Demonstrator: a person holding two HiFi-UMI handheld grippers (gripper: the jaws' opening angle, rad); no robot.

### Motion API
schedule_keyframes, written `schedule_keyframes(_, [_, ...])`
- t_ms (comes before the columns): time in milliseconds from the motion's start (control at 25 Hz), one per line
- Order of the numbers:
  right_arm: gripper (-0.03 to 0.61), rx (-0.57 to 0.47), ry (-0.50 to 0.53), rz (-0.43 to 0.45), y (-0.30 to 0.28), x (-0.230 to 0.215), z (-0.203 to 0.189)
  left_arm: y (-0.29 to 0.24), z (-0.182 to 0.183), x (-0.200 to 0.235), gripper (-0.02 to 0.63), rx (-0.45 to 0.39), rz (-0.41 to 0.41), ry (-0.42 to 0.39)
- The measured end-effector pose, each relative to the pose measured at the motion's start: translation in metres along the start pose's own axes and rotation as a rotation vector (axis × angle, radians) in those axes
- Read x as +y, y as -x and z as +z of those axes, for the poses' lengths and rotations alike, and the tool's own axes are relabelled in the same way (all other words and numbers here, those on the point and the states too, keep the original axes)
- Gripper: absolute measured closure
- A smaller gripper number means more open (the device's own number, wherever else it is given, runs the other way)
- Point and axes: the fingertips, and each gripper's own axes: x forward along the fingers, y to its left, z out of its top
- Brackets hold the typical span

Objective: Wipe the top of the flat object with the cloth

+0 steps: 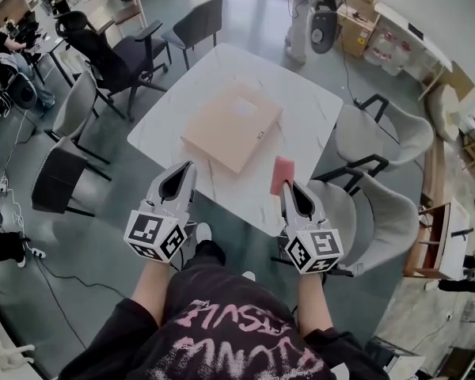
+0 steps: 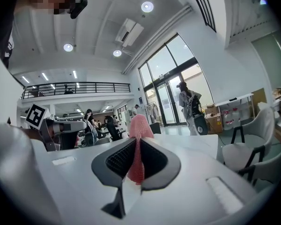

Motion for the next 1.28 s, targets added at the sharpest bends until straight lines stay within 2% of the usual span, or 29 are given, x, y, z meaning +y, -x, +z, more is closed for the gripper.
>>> schedule_keyframes(560, [0.529, 0.027, -0.016, -0.042, -0.064, -0.005, -0.006, -0.046, -0.006, 0.056, 0.614, 0.027, -0.028, 0.016])
schedule_keyframes(880, [0.529, 0.054, -0.02, -0.078, -0.106, 0.0, -0.008, -0.074, -0.011, 0.093, 0.614, 0.056, -0.063, 0.053])
schedule_keyframes(1280, [0.529, 0.035, -0.028, -0.152, -0.15, 0.01, 0.006, -0.104, 0.004, 0.139, 0.614, 0.066, -0.121, 0.046])
